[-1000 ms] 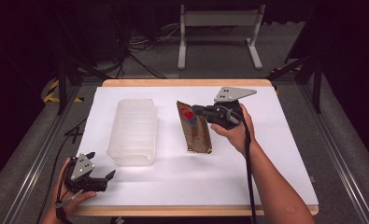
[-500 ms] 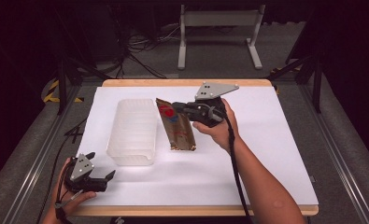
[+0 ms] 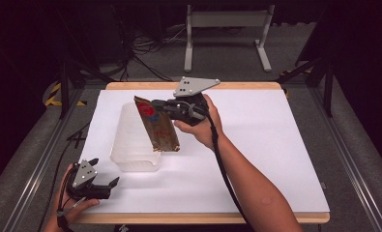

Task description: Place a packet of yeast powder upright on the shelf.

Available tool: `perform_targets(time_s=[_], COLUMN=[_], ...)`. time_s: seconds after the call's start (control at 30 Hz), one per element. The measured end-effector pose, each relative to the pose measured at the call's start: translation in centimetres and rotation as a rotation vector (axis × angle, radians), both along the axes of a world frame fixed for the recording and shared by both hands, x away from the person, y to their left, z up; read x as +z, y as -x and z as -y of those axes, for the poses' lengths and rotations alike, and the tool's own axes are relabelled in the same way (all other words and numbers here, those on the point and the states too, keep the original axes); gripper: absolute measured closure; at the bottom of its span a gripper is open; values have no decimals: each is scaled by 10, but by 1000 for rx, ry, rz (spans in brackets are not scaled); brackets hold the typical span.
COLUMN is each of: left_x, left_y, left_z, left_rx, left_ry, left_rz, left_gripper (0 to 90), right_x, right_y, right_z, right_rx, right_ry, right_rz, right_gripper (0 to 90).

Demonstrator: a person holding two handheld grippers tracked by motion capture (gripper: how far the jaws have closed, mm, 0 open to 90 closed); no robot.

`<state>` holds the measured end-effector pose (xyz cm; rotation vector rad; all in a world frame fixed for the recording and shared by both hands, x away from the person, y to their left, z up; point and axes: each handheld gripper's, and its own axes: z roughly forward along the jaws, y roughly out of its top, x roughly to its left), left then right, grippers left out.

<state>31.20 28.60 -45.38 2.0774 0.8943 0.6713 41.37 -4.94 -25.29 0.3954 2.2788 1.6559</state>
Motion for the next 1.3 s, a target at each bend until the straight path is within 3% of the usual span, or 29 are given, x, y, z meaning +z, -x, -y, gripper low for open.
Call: perform_targets(time_s=[0.3,0.8,1.1,1.3], left_x=[-1,-1,0,0], left_y=[0,1,2,1], left_z=[-2,-2,-3,-2], left_rx=[-1,-4,-5,-4], left_ry=[-3,-1,5,4], left_rz=[1,6,8,7], left_gripper=[42,41,41,41], right_x=[-13,-34,-50,-63], right_y=[-11,-16,-10,-8], right_z=[-33,-69,-77,-73], right_rx=[30,41,69,81], right_ry=[8,-2,-1,-9], right_rz=[-3,-15,-28,-45], right_gripper=[886,886,884,882])
